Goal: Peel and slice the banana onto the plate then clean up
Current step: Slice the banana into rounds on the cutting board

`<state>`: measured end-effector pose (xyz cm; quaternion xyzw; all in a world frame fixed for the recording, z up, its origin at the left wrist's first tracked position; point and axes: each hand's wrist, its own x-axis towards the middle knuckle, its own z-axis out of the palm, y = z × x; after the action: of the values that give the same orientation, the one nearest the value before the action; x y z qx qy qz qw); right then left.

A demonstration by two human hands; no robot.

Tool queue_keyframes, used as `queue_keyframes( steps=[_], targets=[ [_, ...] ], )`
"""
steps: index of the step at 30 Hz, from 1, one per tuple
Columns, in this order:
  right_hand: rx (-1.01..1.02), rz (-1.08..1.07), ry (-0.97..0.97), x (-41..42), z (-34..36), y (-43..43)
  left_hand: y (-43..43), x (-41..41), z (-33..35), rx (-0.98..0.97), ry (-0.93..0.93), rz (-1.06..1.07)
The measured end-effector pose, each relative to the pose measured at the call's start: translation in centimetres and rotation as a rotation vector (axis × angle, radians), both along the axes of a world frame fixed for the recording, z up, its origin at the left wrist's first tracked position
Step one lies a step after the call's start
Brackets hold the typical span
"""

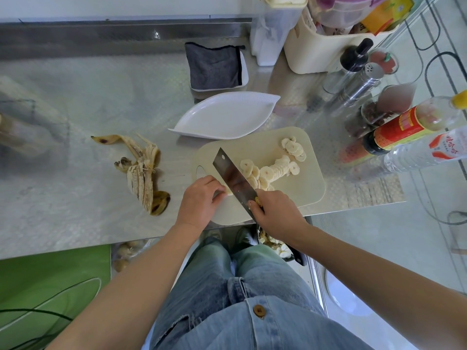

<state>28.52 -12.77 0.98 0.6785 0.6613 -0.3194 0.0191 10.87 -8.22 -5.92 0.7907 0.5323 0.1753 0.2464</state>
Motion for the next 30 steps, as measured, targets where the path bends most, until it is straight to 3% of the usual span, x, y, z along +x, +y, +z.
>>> queue_keyframes(
  steps=[30],
  targets=[
    [0.077,-0.026,0.015,-0.3,-1.8,0.1,0.1,0.0,0.0,-0.009,-0.050,-0.005]
  ],
)
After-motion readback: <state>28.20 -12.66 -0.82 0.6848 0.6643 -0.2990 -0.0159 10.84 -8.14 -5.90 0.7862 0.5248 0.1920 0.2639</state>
